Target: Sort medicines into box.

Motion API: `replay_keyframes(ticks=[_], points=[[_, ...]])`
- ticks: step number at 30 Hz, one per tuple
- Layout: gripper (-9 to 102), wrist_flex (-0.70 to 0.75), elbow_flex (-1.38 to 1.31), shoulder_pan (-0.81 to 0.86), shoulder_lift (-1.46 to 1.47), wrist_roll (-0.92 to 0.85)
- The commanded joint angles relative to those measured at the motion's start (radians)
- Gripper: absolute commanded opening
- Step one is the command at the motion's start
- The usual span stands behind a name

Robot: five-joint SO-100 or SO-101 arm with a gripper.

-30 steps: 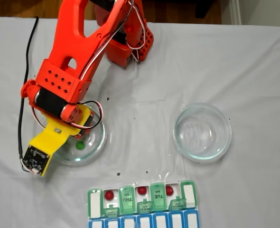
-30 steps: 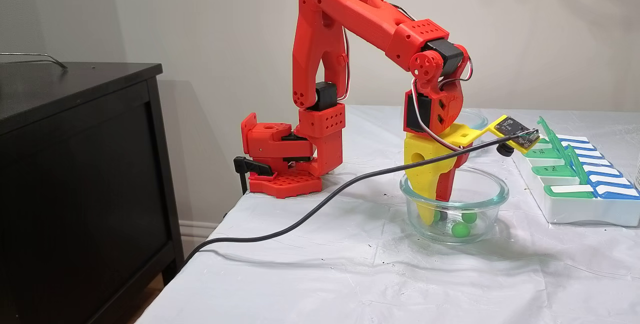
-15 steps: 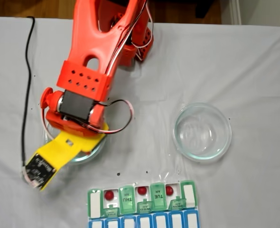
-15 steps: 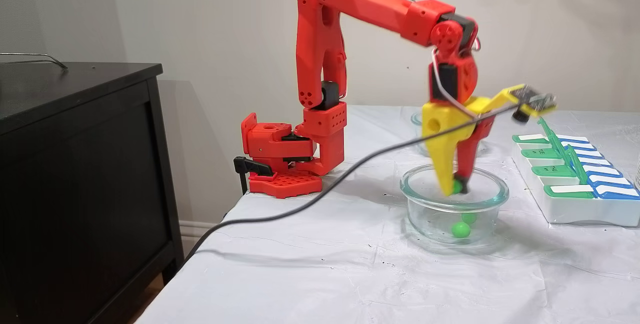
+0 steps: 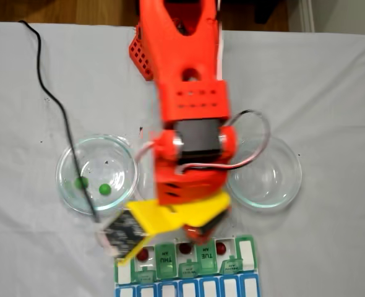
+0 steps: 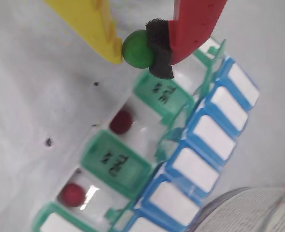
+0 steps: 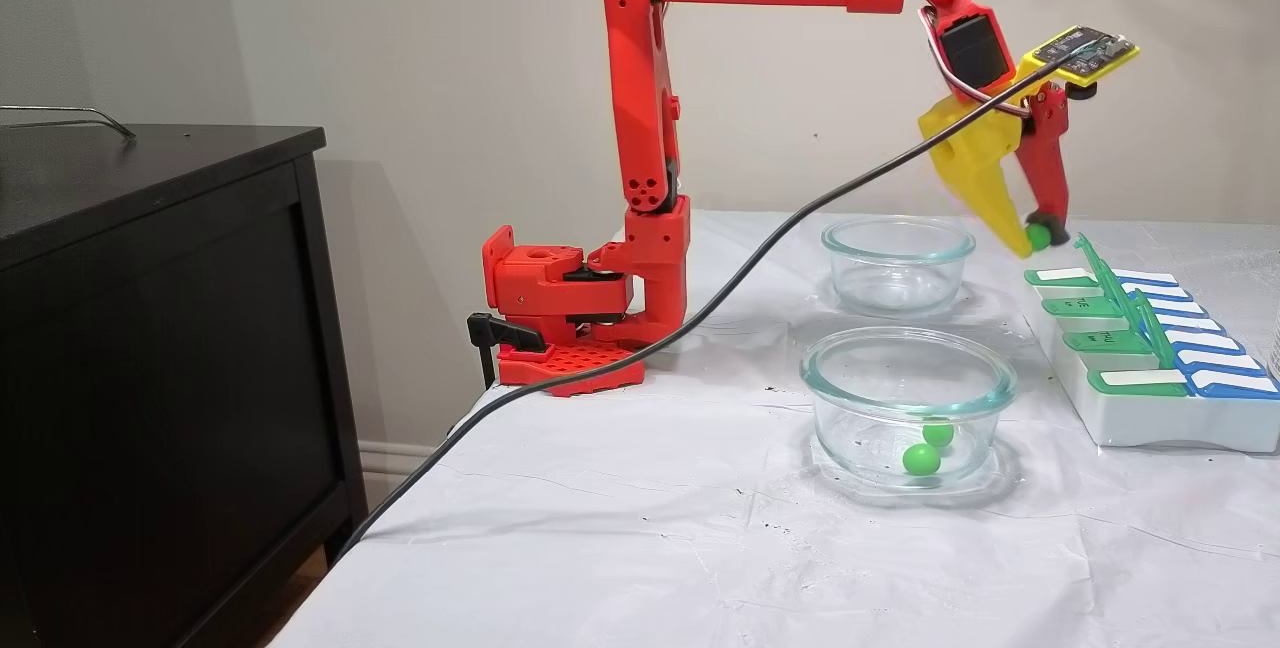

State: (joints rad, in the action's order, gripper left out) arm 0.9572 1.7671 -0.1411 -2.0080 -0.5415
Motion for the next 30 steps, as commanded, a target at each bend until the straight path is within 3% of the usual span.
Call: replay_keyframes(ticks=[1, 15, 30], points=[[0, -0.141, -0.009, -0.061, 0.005, 0.084], [0, -0.176, 0.109, -0.121, -0.009, 0.077], [0, -0.268, 0.006, -0.101, 0.124, 0.107]])
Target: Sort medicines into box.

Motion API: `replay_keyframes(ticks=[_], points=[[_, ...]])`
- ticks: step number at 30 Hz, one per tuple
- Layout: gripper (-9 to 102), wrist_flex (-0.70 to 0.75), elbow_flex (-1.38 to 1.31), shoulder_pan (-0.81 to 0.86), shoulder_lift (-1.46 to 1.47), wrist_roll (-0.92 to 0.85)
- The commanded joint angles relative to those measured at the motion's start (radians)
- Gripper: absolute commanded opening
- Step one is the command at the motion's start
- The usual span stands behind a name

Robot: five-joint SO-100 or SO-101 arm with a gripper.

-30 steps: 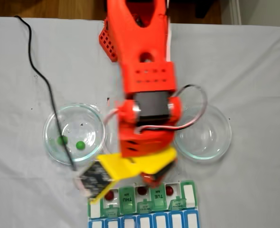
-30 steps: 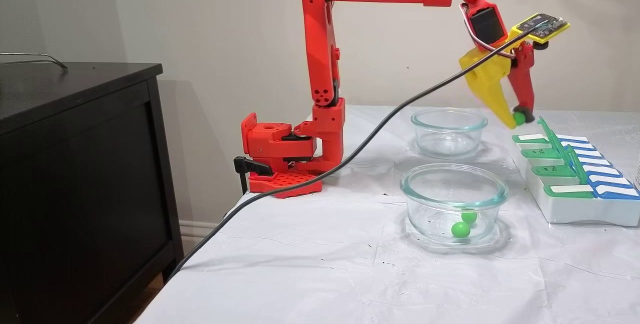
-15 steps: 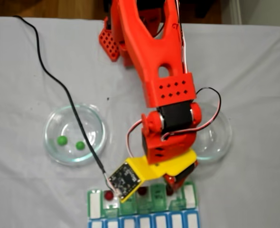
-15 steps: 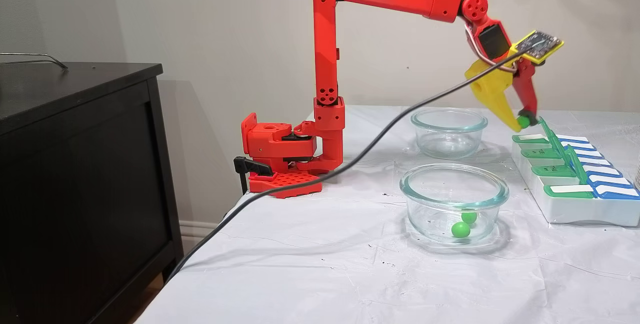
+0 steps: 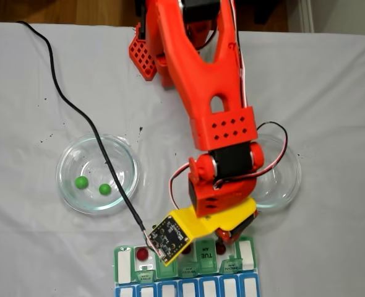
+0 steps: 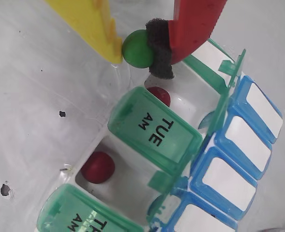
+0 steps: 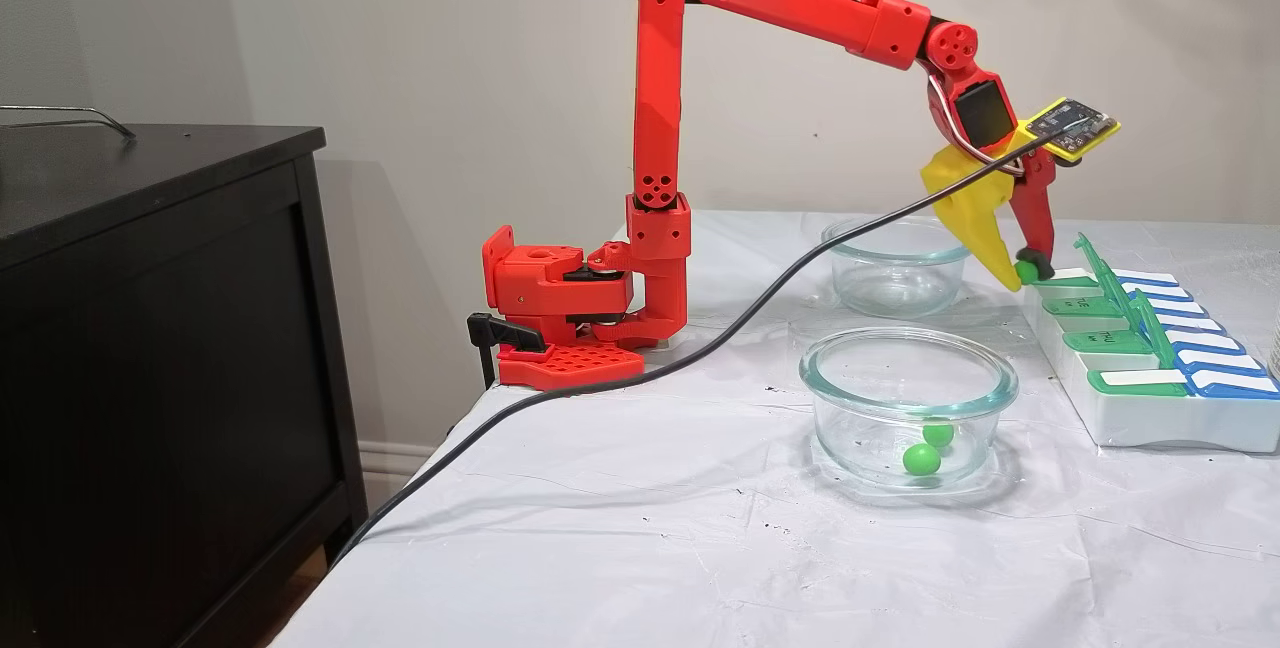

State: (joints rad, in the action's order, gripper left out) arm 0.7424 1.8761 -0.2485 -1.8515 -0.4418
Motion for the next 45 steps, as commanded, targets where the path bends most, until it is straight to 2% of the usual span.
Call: replay_keyframes(ticks=[1, 17, 23, 30, 45], points=[[0, -0.063, -0.101, 0.006, -0.032, 0.011], [0, -0.156, -0.126, 0.003, 0.005, 0.035], [12, -0.127, -0.127, -0.008, 0.014, 0.021], [22, -0.117, -0.129, -0.005, 0.012, 0.031], [23, -0.176, -0.044, 0.006, -0.051, 0.023]])
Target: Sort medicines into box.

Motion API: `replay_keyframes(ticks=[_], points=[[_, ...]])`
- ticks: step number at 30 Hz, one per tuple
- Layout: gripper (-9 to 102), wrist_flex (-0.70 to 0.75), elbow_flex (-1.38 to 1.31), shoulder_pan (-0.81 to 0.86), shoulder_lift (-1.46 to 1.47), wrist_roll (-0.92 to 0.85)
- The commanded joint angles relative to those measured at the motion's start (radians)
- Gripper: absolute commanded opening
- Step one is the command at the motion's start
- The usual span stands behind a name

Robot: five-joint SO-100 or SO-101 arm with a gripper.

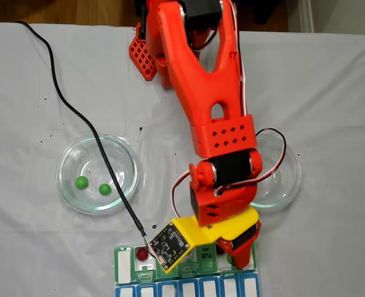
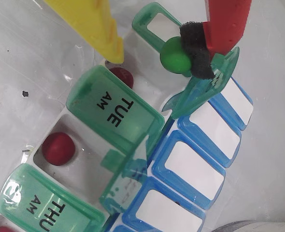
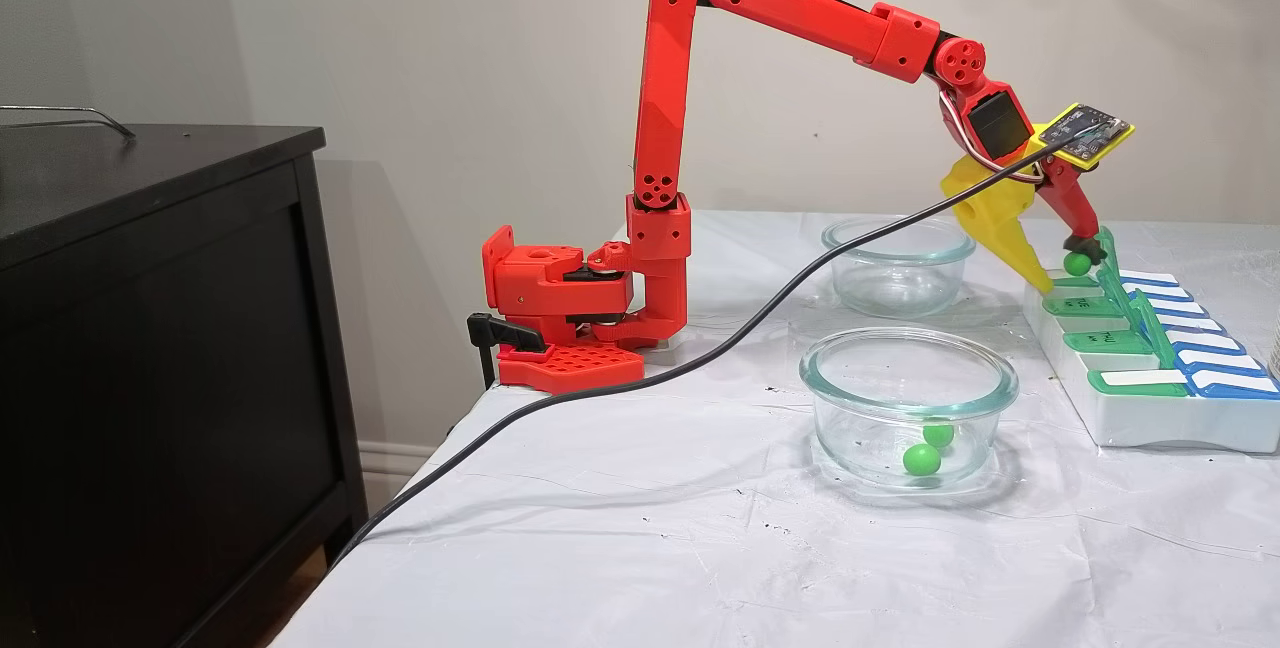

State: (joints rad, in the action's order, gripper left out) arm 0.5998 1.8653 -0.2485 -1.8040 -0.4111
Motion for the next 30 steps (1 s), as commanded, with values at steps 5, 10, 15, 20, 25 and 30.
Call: replay_keyframes(ticks=[5, 10, 15, 20, 25, 30], points=[[26, -0.048, -0.026, 0.015, -0.092, 0.003], [21, -0.040, -0.006, 0.015, -0.115, -0.015], [22, -0.041, 0.006, 0.015, -0.120, -0.018], [25, -0.041, 0.011, 0.017, -0.121, -0.014], [16, 0.020, 0.021, 0.025, -0.201, -0.048], [0, 0.201, 0.015, 0.055, -0.364, -0.117]])
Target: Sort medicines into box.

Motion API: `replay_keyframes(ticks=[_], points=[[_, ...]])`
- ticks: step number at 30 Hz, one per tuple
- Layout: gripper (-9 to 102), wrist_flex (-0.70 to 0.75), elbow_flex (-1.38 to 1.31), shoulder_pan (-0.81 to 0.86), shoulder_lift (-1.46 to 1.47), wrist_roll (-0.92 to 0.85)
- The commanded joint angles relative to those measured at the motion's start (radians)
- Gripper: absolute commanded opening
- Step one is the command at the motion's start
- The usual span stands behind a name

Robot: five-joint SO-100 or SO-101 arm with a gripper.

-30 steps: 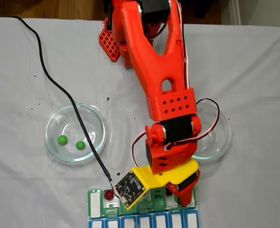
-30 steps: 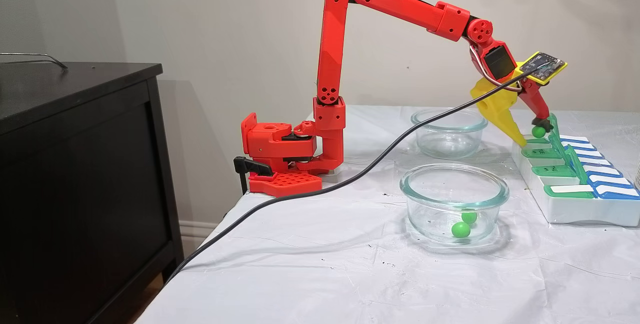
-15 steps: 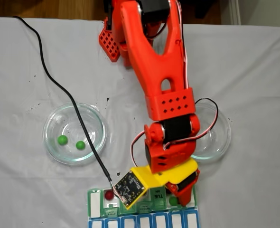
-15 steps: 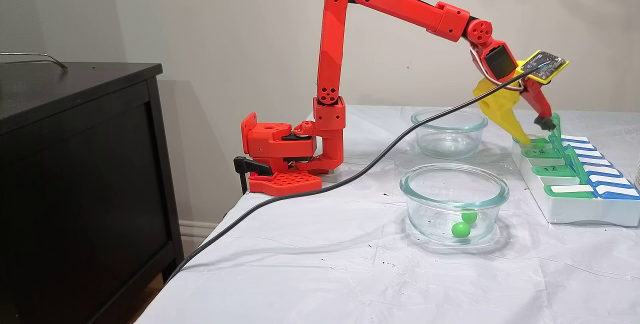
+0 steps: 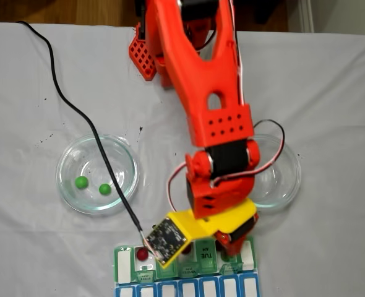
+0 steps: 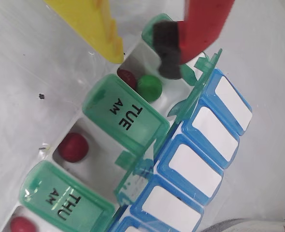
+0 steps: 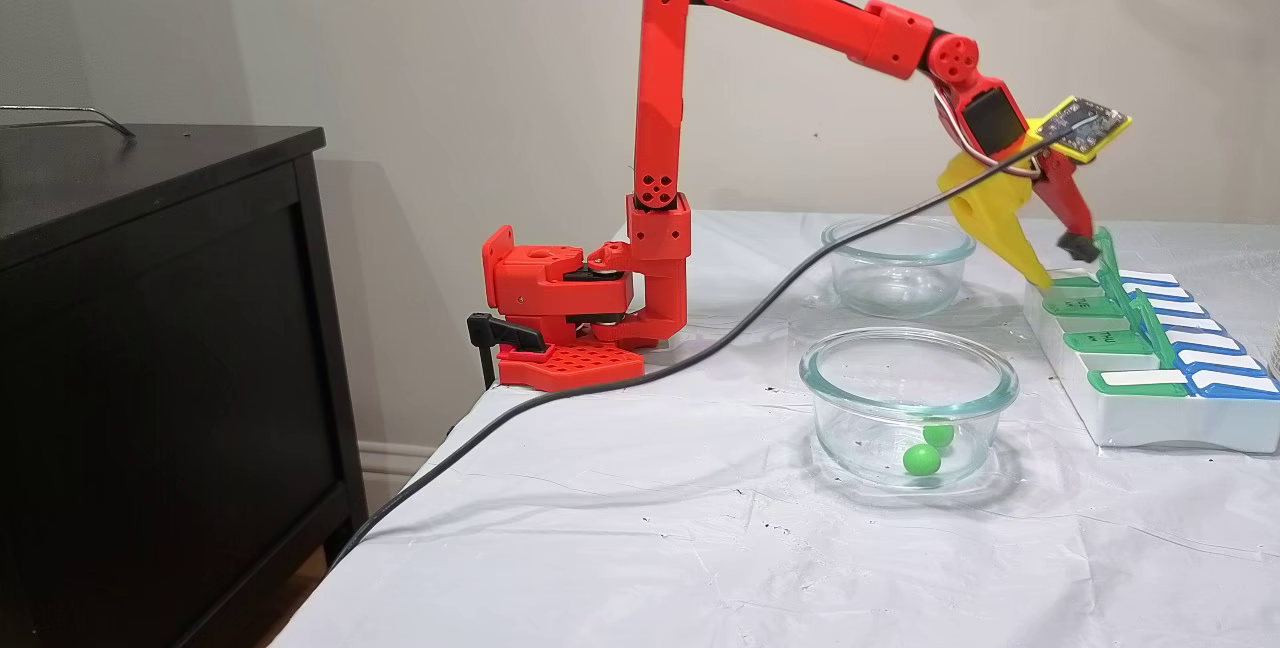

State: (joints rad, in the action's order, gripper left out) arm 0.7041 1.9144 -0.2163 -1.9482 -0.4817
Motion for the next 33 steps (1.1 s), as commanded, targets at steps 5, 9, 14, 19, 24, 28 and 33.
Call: replay_keyframes(ticks=[5, 9, 14, 19, 24, 28, 33], points=[[0, 0.350, -0.098, 0.054, -0.314, -0.152], [0, 0.517, -0.140, 0.115, -0.356, -0.281], [0, 0.604, -0.150, 0.270, -0.377, -0.397], [0, 0.561, -0.098, 0.445, -0.410, -0.390], [0, 0.474, -0.014, 0.548, -0.454, -0.348], [0, 0.476, -0.005, 0.584, -0.370, -0.350], [0, 0.456, 0.029, 0.611, -0.275, -0.347]])
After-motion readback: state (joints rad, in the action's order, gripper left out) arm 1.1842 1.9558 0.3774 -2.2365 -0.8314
